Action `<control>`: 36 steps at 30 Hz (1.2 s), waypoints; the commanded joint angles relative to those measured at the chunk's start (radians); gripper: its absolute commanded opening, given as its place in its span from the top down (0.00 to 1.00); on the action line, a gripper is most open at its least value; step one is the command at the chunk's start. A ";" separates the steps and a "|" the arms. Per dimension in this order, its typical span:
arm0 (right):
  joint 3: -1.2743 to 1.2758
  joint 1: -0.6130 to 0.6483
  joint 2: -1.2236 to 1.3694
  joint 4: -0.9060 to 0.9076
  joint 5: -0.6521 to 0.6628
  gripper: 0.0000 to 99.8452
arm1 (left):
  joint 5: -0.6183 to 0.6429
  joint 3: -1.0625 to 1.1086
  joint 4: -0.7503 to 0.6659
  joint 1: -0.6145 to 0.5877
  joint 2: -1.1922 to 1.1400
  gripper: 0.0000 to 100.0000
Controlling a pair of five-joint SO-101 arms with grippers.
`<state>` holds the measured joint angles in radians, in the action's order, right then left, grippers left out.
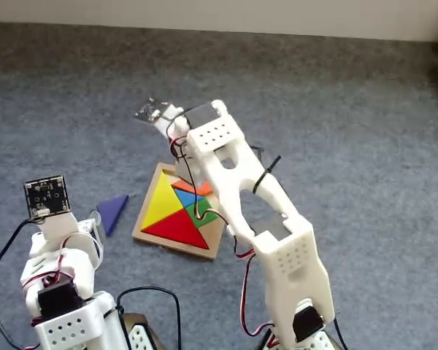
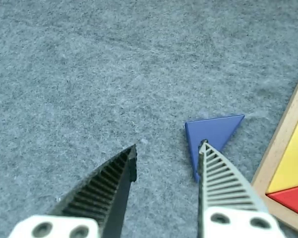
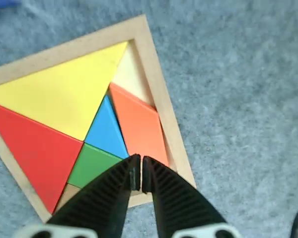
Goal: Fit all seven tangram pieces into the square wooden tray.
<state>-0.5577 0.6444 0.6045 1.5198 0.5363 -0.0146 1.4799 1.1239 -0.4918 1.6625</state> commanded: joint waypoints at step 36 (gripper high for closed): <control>0.183 -0.061 -0.008 -0.104 0.496 0.86 | -0.008 -0.005 -0.018 -0.005 0.008 0.79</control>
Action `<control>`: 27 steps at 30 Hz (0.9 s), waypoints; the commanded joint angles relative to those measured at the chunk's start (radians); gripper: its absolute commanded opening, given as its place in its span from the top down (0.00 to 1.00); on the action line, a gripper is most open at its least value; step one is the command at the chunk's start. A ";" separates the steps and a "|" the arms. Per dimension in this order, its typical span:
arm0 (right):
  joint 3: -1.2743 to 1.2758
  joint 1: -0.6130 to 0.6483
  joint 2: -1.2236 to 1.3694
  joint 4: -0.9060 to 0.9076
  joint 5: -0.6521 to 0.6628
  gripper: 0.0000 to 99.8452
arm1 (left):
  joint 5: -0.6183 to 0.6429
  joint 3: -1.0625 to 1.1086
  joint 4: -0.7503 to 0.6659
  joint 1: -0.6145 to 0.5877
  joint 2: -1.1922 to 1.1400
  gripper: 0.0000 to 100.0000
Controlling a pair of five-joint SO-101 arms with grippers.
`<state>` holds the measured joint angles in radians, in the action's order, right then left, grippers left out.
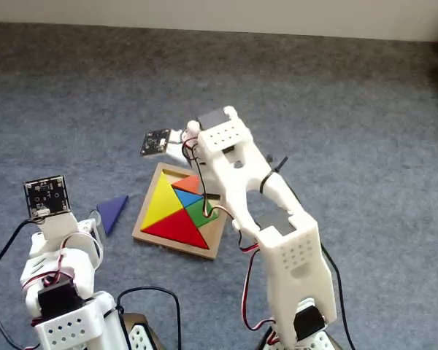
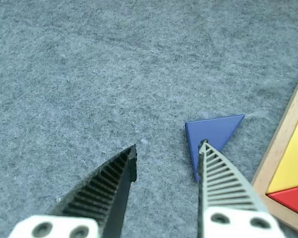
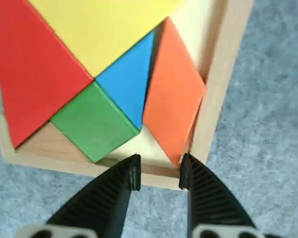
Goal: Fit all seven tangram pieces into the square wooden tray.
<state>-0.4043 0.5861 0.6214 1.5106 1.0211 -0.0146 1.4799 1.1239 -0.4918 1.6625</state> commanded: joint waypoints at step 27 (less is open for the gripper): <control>0.019 0.016 -0.082 -0.424 -0.384 0.86 | -0.008 -0.005 -0.018 -0.005 0.008 0.79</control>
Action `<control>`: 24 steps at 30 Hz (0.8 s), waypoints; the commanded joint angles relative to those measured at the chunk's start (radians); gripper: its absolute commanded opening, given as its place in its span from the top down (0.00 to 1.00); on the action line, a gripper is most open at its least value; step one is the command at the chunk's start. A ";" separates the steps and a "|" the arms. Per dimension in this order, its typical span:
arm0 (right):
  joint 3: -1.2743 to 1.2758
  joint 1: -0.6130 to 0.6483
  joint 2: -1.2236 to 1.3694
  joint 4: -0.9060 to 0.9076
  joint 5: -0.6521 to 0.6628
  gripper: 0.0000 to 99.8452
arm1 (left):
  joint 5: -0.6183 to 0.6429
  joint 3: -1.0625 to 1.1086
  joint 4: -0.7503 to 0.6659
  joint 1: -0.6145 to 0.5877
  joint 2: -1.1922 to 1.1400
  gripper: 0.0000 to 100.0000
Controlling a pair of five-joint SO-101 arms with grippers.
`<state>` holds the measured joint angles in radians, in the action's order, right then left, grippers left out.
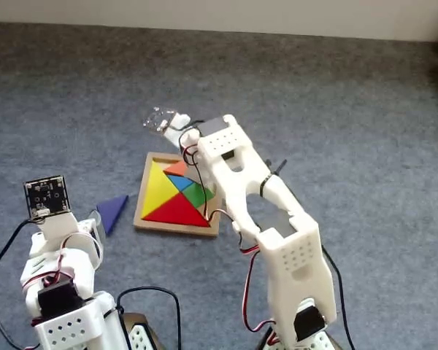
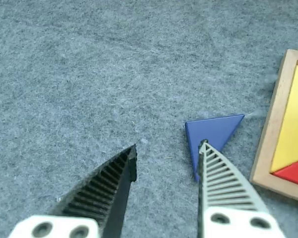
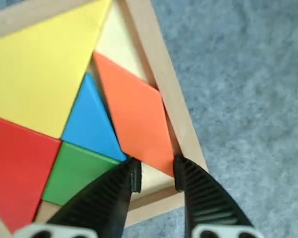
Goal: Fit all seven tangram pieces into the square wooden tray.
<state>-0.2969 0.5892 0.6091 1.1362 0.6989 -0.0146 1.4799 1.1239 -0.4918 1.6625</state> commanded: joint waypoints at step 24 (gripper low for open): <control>0.061 -0.025 -0.326 -0.065 -0.144 0.86 | -0.008 -0.005 -0.018 -0.005 0.008 0.79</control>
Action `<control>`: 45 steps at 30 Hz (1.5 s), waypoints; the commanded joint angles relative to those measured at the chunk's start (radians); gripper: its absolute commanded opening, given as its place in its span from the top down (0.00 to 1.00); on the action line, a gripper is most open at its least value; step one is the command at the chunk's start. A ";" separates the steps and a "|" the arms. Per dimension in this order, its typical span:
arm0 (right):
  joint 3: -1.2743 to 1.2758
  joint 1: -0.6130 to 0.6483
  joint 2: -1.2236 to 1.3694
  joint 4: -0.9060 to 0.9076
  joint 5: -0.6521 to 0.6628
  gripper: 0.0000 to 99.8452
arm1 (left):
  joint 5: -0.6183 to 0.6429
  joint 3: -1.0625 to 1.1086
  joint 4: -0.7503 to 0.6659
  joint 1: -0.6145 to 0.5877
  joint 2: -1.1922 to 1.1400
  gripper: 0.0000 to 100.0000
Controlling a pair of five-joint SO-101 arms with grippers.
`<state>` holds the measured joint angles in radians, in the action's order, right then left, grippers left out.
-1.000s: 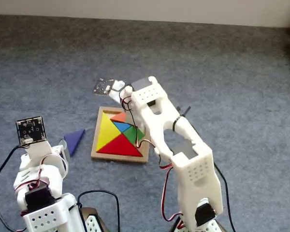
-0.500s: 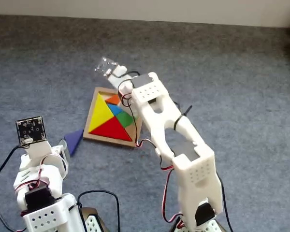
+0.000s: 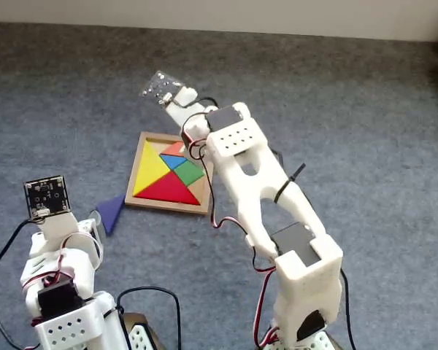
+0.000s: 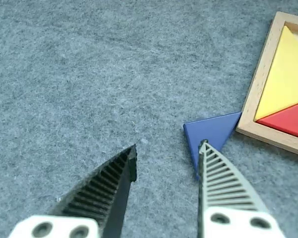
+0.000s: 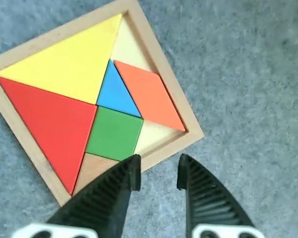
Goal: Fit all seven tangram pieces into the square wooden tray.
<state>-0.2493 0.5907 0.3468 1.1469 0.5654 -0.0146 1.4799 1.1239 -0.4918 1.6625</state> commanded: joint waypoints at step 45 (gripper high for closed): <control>-0.621 0.002 0.553 0.173 -0.319 0.86 | -0.008 -0.005 -0.018 -0.005 0.008 0.79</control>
<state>-0.7725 0.6429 0.9129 1.1301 0.2478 -0.0146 1.4799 1.1239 -0.4918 1.6625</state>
